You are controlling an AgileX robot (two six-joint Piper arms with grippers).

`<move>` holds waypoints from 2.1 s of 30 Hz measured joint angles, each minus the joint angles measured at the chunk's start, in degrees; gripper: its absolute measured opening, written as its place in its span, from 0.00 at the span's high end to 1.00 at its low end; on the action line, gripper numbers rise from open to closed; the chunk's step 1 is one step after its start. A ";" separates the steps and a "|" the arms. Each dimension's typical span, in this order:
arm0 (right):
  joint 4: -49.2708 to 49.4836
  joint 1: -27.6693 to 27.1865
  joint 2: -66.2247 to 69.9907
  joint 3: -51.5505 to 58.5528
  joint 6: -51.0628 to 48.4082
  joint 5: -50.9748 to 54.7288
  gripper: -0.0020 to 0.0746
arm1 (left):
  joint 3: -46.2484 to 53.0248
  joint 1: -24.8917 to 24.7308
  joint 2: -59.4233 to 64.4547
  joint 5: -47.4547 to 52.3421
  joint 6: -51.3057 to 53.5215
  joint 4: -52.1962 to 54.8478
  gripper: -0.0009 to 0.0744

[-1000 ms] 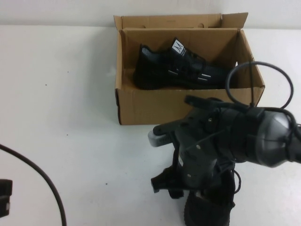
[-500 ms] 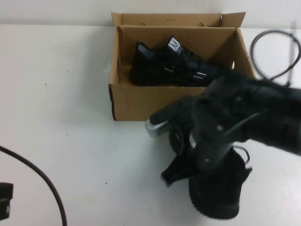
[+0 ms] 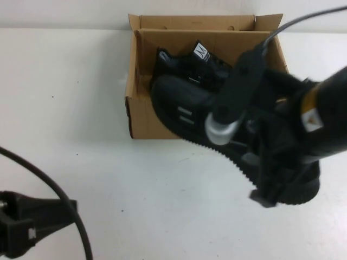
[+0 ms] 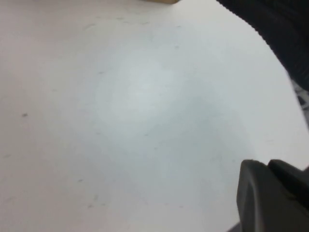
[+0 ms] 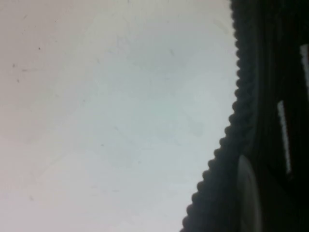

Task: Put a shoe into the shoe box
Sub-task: Hand over the shoe

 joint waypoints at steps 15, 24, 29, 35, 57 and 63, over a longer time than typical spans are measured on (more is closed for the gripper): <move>3.02 0.00 -11.12 0.00 -9.13 2.46 0.98 | 0.00 0.00 15.93 2.07 20.92 -37.17 0.99; 3.72 0.00 -11.20 0.00 -9.49 5.00 0.98 | 0.00 0.00 24.99 -2.45 24.79 -42.69 0.97; 4.10 0.00 -11.20 0.00 -9.57 5.11 0.98 | 0.00 0.00 28.09 -1.06 24.68 -46.98 0.66; 5.78 0.00 -11.20 0.00 -10.82 5.11 0.98 | -0.04 0.00 29.08 -0.93 24.56 -51.30 0.15; 12.58 0.00 -10.52 0.00 -15.91 5.11 0.98 | -0.59 -4.14 34.17 -2.36 25.07 -52.35 0.33; 13.81 0.00 -10.06 0.00 -15.80 5.59 0.98 | -0.59 -4.26 34.41 -2.48 31.23 -51.90 0.81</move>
